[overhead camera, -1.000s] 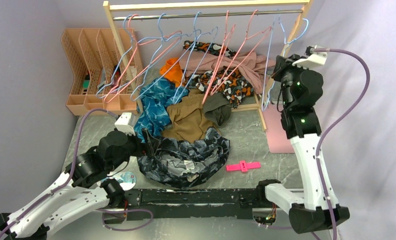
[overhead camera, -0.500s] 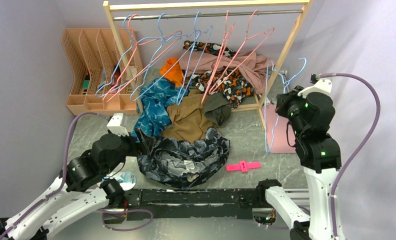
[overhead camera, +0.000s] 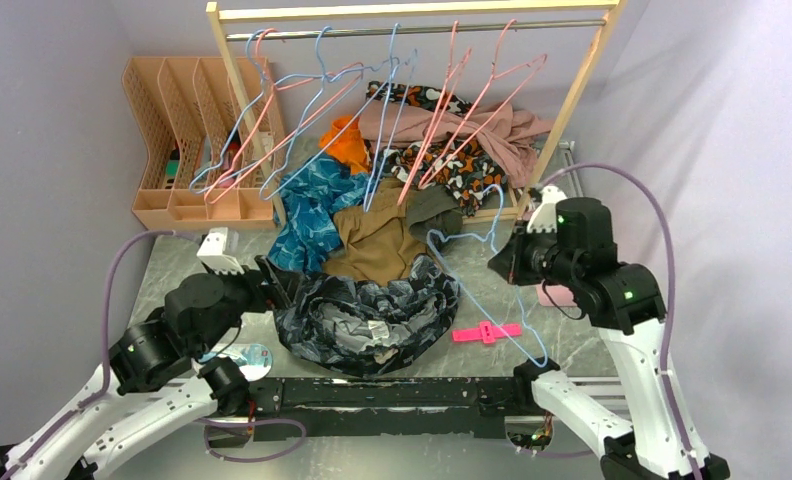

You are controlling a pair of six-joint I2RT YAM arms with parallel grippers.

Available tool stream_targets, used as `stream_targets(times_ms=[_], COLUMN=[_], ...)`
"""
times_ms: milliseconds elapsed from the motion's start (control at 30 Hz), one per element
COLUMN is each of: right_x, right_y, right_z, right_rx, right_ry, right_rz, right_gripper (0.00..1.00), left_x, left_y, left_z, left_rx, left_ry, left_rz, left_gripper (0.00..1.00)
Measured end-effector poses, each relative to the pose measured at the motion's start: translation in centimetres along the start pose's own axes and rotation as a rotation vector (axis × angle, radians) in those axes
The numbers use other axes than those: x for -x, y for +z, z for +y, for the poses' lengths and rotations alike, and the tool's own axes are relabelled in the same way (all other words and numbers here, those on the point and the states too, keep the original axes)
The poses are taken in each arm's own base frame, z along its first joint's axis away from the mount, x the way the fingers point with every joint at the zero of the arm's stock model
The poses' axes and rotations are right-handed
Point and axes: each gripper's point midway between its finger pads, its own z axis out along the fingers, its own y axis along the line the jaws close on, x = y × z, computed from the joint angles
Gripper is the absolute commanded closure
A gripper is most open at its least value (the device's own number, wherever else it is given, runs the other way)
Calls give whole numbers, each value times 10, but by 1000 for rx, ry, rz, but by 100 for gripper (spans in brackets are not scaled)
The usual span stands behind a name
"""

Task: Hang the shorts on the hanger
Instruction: Pick up the hanger from the clothesline, then hang the shorts on the hanger.

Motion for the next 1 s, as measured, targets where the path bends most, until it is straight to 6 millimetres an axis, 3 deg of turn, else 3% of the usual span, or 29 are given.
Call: stream_targets(times_ms=[167, 400, 533, 700, 833, 1000], right_x=[-25, -34, -43, -57, -64, -58], right_y=[12, 5, -7, -14, -12, -12], right_z=[26, 66, 92, 109, 121, 140], right_rx=[147, 330, 483, 646, 760, 893], right_ry=[-63, -198, -281, -341, -374, -417], right_rz=[127, 176, 182, 170, 143, 86], right_gripper=[100, 100, 100, 100, 100, 100], left_x=[23, 53, 52, 50, 37, 16], left_y=[-9, -19, -21, -31, -42, -52], left_z=[-11, -28, -42, -79, -116, -150], left_rx=[-34, -91, -168, -357, -569, -809], left_ry=[6, 62, 142, 265, 342, 414], left_rz=[-50, -104, -83, -21, 66, 153], left_gripper=[5, 5, 5, 3, 6, 7])
